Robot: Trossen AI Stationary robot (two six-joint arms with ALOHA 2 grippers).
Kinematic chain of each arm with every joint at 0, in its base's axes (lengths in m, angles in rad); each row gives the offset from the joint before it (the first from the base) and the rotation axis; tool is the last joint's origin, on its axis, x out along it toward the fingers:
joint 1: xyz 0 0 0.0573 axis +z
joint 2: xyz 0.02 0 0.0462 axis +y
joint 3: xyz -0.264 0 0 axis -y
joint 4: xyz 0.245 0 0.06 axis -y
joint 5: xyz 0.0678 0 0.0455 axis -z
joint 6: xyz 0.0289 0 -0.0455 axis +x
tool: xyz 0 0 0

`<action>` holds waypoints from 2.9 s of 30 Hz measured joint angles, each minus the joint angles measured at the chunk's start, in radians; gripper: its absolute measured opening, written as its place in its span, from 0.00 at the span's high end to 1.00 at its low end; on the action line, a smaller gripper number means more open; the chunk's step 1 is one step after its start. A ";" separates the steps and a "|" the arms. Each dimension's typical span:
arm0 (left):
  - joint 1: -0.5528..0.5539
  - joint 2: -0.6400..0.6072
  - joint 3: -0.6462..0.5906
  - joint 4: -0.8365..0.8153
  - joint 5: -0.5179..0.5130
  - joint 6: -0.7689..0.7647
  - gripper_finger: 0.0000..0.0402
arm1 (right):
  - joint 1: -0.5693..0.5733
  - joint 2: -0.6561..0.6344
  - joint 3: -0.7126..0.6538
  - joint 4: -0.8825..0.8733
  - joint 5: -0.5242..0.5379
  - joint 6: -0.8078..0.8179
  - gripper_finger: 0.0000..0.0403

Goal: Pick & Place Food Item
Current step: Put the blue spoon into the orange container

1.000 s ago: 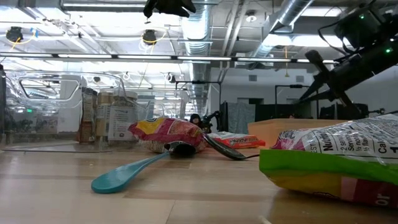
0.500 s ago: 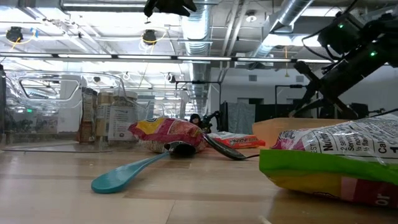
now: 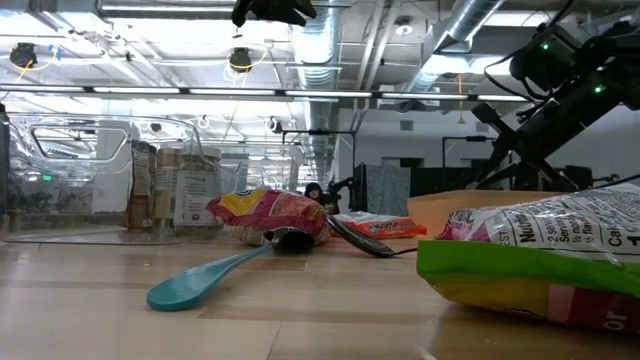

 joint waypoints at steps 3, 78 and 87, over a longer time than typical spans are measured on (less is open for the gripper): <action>0.000 0.000 0.000 0.000 0.000 0.001 0.71 | 0.000 0.000 0.000 0.001 0.000 -0.013 1.00; -0.005 0.000 0.000 0.000 0.000 -0.024 0.71 | -0.363 0.973 0.958 -0.556 -0.283 -1.275 1.00; -0.005 0.000 0.000 0.000 0.000 -0.030 0.71 | -0.378 0.975 0.958 -0.492 -0.270 -1.275 1.00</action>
